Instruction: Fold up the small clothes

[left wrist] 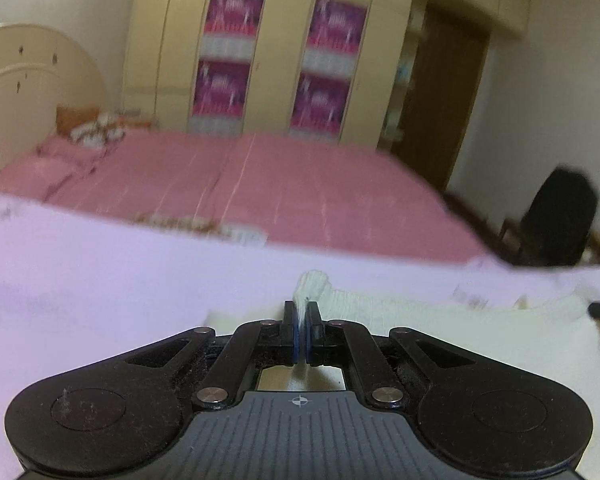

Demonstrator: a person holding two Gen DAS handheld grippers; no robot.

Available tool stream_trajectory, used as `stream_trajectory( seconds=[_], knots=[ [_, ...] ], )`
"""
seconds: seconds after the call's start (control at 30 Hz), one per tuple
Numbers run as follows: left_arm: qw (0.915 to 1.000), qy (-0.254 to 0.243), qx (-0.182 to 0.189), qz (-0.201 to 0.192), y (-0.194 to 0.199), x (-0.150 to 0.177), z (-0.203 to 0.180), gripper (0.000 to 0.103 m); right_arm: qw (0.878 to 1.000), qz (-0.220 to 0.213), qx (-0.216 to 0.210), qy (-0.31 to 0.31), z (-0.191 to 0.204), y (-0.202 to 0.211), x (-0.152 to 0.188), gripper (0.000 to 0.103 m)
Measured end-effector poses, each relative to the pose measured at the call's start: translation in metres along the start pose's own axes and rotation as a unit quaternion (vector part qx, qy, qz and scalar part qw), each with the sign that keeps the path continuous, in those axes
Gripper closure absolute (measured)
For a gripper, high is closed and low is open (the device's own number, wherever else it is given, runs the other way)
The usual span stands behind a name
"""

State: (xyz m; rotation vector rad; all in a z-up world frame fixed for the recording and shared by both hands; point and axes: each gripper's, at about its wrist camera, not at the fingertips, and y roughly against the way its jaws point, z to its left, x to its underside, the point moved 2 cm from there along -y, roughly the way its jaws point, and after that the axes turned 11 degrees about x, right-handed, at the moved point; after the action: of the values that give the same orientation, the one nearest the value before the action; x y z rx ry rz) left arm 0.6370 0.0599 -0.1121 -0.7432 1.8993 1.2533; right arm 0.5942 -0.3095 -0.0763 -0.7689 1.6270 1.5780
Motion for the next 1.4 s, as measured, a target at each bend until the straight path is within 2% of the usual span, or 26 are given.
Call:
stream_trajectory(
  seconds=[0.07,0.13,0.17,0.2,0.23,0.27,0.3,0.33,0.37,0.43,0.53,0.6,0.67,0.73,0.8,0.83,0.87,0.9,0.97,1.0,1.1,1.23,1.33,1.4],
  knots=[
    [0.9998,0.007,-0.008,0.019,-0.009,0.005,0.002,0.1,1.0,0.025,0.008,0.001,0.0,-0.017,0.007,0.099],
    [0.9997,0.008,-0.009,0.019,-0.007,0.003,-0.001,0.099,0.999,0.039,0.012,0.003,0.002,-0.022,0.018,0.099],
    [0.9997,0.012,-0.01,0.017,-0.005,0.002,0.0,0.093,0.999,0.043,0.014,0.005,0.002,-0.023,0.021,0.098],
    [0.9997,0.016,-0.016,0.009,-0.002,-0.002,0.001,0.078,0.999,0.045,0.015,0.004,0.003,-0.023,0.021,0.098],
    [0.9994,0.019,-0.028,-0.003,0.005,-0.006,0.0,0.066,0.999,0.044,0.015,0.001,0.002,-0.019,0.02,0.089],
    [0.9986,0.011,-0.043,-0.029,0.017,-0.01,-0.005,0.043,0.999,0.035,0.021,-0.004,0.001,-0.014,0.017,0.081],
    [0.9973,-0.006,-0.049,-0.055,0.024,-0.013,-0.014,0.031,0.999,0.017,0.03,-0.008,0.001,-0.004,0.013,0.07],
    [0.9967,-0.022,-0.037,-0.07,0.028,-0.017,-0.028,0.03,1.0,0.0,0.026,-0.01,0.003,0.006,0.01,0.067],
    [0.9978,-0.026,-0.003,-0.061,0.024,-0.019,-0.045,0.03,1.0,-0.013,0.01,-0.013,0.008,0.013,0.006,0.067],
    [0.9976,-0.052,0.045,-0.012,0.004,-0.017,-0.081,0.03,1.0,0.009,-0.02,0.005,0.034,0.007,0.002,0.068],
    [0.9926,-0.078,0.081,0.045,-0.019,-0.007,-0.117,0.03,0.995,0.042,-0.042,0.075,0.092,-0.009,0.009,0.069],
    [0.9923,-0.093,0.057,0.059,-0.024,0.001,-0.116,0.03,0.993,0.043,-0.052,0.098,0.111,-0.01,0.015,0.063],
    [0.9939,-0.09,0.037,0.051,-0.015,0.007,-0.093,0.03,0.992,0.043,-0.039,0.111,0.11,-0.012,0.021,0.064],
    [0.9961,-0.079,0.01,0.039,-0.002,0.009,-0.066,0.03,0.995,0.046,-0.019,0.085,0.083,-0.01,0.017,0.065],
    [0.9976,-0.063,-0.011,0.026,0.014,0.011,-0.039,0.029,0.997,0.051,0.024,0.049,0.041,-0.008,0.018,0.066],
    [0.9979,-0.055,-0.023,0.026,0.018,0.012,-0.032,0.028,0.998,0.055,0.029,0.032,0.023,-0.008,0.018,0.07],
    [0.9978,-0.052,-0.028,0.029,0.02,0.012,-0.029,0.025,0.998,0.058,0.02,0.015,0.008,-0.006,0.02,0.072],
    [0.9978,-0.052,-0.029,0.027,0.019,0.013,-0.025,0.024,0.998,0.059,0.02,0.009,0.001,-0.004,0.02,0.068],
    [0.9974,-0.052,-0.044,0.023,0.023,0.012,-0.032,0.024,0.998,0.057,0.03,0.01,-0.002,0.002,0.021,0.067],
    [0.9975,-0.058,-0.037,0.018,0.026,0.013,-0.039,0.024,0.998,0.05,0.034,0.006,-0.001,0.009,0.019,0.064],
    [0.9964,-0.085,-0.008,-0.001,0.039,0.022,-0.075,0.024,1.0,0.014,0.012,0.011,0.025,0.045,0.02,0.063],
    [0.9941,-0.103,0.028,0.015,0.041,0.044,-0.121,0.024,0.997,0.031,-0.043,0.054,0.086,0.06,0.035,0.066],
    [0.9911,-0.128,0.015,0.036,0.042,0.062,-0.131,0.024,0.994,0.044,-0.048,0.09,0.122,0.061,0.053,0.065],
    [0.9905,-0.134,0.004,0.031,0.05,0.066,-0.124,0.024,0.992,0.041,-0.034,0.116,0.13,0.066,0.063,0.065]
  ],
)
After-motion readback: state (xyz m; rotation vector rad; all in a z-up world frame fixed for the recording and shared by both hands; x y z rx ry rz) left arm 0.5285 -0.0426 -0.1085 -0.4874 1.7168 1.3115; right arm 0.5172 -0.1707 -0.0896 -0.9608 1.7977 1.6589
